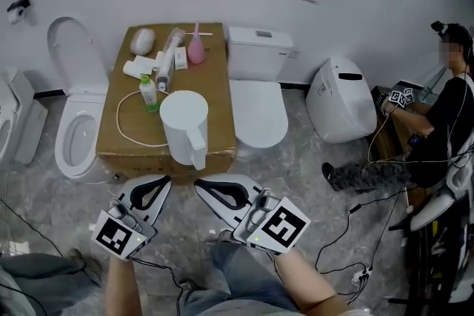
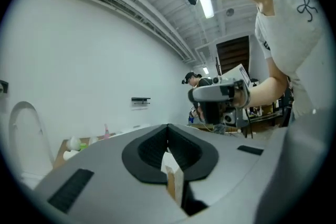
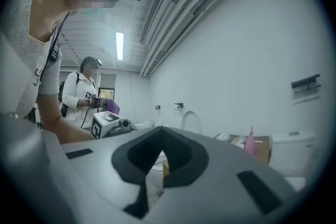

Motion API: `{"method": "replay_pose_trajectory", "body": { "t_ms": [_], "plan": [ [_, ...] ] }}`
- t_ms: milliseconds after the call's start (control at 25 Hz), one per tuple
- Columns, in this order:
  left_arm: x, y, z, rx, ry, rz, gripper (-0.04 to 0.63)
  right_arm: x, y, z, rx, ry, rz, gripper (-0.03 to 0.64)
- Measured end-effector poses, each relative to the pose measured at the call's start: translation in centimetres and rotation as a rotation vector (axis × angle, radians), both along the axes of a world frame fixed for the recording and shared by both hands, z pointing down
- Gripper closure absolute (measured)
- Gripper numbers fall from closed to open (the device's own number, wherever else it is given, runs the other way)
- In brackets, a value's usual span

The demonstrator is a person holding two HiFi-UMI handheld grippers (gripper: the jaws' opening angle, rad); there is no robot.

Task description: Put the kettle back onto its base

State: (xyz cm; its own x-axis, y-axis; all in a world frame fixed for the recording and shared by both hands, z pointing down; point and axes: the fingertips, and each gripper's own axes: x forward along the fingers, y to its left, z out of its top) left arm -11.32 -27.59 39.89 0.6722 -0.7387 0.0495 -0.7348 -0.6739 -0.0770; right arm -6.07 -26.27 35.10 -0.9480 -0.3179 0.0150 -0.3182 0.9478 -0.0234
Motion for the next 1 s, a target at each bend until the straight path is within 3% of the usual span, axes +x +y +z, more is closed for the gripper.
{"method": "replay_pose_trajectory", "body": {
  "t_ms": [400, 600, 1000],
  "plan": [
    [-1.1, 11.2, -8.0, 0.003, 0.040, -0.046, 0.586, -2.8, 9.2, -3.1, 0.018, -0.017, 0.036, 0.609],
    [-1.6, 15.7, -9.4, 0.014, 0.064, -0.028, 0.586, -3.6, 13.6, -4.1, 0.059, -0.014, 0.074, 0.609],
    [-1.5, 22.3, -10.9, 0.034, 0.024, 0.035, 0.586, -4.6, 20.3, -5.9, 0.078, -0.047, 0.137, 0.609]
  ]
}}
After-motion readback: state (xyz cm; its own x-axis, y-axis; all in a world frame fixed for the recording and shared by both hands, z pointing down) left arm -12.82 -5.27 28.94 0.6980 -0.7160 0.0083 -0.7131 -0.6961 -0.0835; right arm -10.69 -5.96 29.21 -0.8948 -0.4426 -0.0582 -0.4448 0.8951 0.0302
